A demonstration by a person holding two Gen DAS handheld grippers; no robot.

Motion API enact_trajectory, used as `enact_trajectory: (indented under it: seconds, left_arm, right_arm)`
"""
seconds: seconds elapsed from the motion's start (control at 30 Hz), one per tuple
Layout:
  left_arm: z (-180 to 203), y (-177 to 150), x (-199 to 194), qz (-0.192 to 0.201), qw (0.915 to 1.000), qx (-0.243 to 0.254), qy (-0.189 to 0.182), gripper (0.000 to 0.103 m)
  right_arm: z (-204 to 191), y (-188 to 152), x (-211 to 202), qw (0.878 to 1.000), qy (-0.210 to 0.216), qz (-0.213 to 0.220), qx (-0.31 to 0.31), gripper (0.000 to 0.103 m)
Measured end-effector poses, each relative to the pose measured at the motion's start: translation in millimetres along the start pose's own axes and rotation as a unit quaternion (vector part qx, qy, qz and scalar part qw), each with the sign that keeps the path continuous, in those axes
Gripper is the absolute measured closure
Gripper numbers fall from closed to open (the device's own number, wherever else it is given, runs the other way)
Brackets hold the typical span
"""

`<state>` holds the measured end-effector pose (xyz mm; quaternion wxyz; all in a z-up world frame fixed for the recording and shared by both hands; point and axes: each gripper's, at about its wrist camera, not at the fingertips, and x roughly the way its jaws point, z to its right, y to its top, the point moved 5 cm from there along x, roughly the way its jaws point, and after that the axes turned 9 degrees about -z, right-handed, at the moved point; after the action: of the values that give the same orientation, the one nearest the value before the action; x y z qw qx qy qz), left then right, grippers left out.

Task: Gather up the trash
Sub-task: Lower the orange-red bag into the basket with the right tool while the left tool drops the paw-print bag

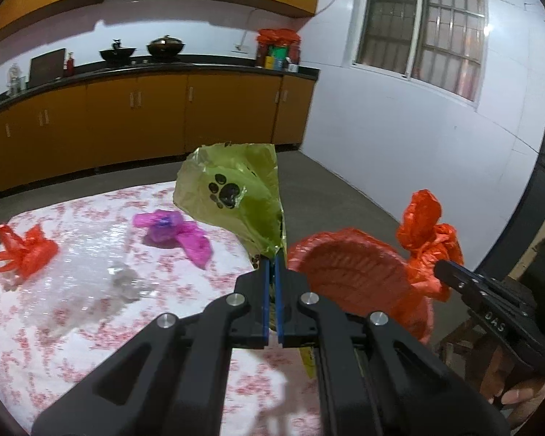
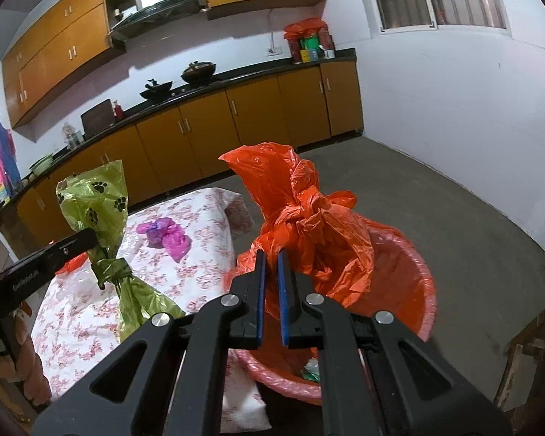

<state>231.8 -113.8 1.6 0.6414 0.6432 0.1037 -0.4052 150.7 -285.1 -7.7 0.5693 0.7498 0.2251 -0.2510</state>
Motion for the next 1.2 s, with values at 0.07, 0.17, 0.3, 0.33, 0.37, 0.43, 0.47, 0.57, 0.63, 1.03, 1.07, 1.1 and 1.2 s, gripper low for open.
enact_trajectory:
  seconds: [0.07,0.17,0.3,0.33,0.37,0.43,0.47,0.57,0.63,1.03,1.07,1.1,1.2]
  left_arm:
    - [7,0,4,-0.002,0.9999,0.004,-0.009,0.098]
    - [20,-2,12,-0.007,0.9996,0.014,-0.023,0.098]
    - [35,-3,22,-0.014,0.9991,0.022,-0.034,0.098]
    - [36,-3,24,-0.015,0.999,0.022,-0.037,0.098]
    - [38,-5,27,-0.017,0.9988,0.023,-0.039,0.098]
    - [43,-5,33,-0.02,0.9985,0.025,-0.044,0.098]
    - [45,-6,35,-0.022,0.9984,0.026,-0.045,0.098]
    - [49,-7,44,-0.028,0.998,0.028,-0.05,0.098]
    - [53,-8,51,-0.032,0.9977,0.029,-0.053,0.098]
    - [74,-13,90,-0.06,0.9951,0.034,-0.072,0.098]
    - [74,-14,94,-0.062,0.995,0.033,-0.071,0.097]
    - [75,-14,96,-0.063,0.995,0.033,-0.07,0.095]
    - [74,-16,103,-0.069,0.9948,0.03,-0.069,0.08]
  right_arm:
    - [6,-1,0,1.0,-0.004,0.0,0.005,0.096]
    - [14,-1,1,1.0,-0.008,-0.001,0.012,0.096]
    - [24,-4,1,1.0,-0.013,-0.002,0.019,0.096]
    - [26,-4,2,1.0,-0.013,-0.003,0.022,0.096]
    - [28,-4,2,1.0,-0.014,-0.003,0.023,0.096]
    - [33,-4,3,1.0,-0.015,-0.004,0.026,0.096]
    - [35,-5,4,1.0,-0.016,-0.005,0.027,0.096]
    - [38,-5,6,0.999,-0.017,-0.006,0.028,0.096]
    - [41,-5,8,0.999,-0.019,-0.008,0.031,0.096]
    - [52,0,23,0.998,-0.024,-0.011,0.05,0.096]
    - [52,0,24,0.998,-0.024,-0.01,0.052,0.096]
    - [52,-1,24,0.998,-0.023,-0.01,0.054,0.096]
    - [54,-2,29,0.998,-0.018,-0.01,0.06,0.094]
